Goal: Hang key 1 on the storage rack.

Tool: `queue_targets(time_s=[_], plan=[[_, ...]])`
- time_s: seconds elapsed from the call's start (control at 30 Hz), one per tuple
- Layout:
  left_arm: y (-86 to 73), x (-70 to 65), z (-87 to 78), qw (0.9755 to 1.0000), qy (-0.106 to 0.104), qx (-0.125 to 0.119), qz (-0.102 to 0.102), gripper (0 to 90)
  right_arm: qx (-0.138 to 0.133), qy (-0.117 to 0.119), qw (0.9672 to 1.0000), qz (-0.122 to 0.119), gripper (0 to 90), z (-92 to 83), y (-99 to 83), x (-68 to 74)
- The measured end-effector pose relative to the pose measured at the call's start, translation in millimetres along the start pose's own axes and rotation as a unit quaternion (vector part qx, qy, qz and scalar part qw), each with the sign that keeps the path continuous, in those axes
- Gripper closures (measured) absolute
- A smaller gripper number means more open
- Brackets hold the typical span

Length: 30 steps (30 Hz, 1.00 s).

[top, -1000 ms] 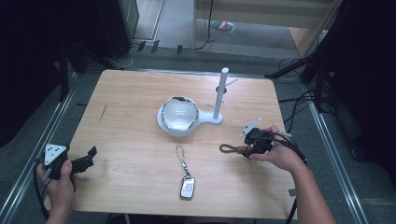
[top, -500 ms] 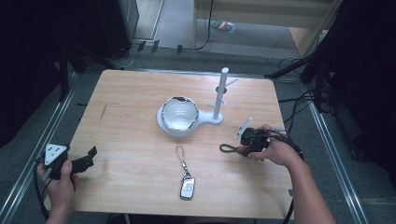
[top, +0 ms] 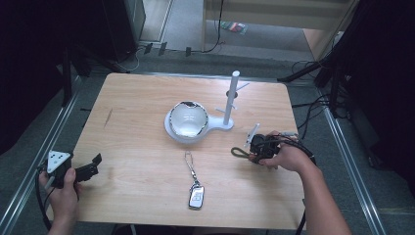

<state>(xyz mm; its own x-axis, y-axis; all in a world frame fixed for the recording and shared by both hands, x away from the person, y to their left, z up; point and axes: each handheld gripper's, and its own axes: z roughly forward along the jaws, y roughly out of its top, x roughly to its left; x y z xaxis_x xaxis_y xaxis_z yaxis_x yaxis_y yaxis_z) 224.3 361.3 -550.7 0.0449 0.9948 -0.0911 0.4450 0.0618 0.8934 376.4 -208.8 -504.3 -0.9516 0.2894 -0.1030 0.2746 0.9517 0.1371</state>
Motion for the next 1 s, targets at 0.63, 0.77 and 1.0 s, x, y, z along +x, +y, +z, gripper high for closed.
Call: queue_targets(time_s=[0.63,0.77,1.0], plan=[[0.1,-0.4,0.2,1.0,0.0,0.001,0.001,0.6,-0.065,-0.036,0.9954,0.061,69.4,-28.0,-10.0,0.7],[0.0,-0.4,0.1,1.0,0.001,0.0,0.001,0.6,-0.093,-0.045,0.9915,0.079,69.6,-37.4,-16.1,-2.1],[0.0,-0.4,0.1,1.0,0.001,0.0,0.001,0.6,-0.136,-0.061,0.9822,0.114,69.8,-51.9,-24.2,-3.8]])
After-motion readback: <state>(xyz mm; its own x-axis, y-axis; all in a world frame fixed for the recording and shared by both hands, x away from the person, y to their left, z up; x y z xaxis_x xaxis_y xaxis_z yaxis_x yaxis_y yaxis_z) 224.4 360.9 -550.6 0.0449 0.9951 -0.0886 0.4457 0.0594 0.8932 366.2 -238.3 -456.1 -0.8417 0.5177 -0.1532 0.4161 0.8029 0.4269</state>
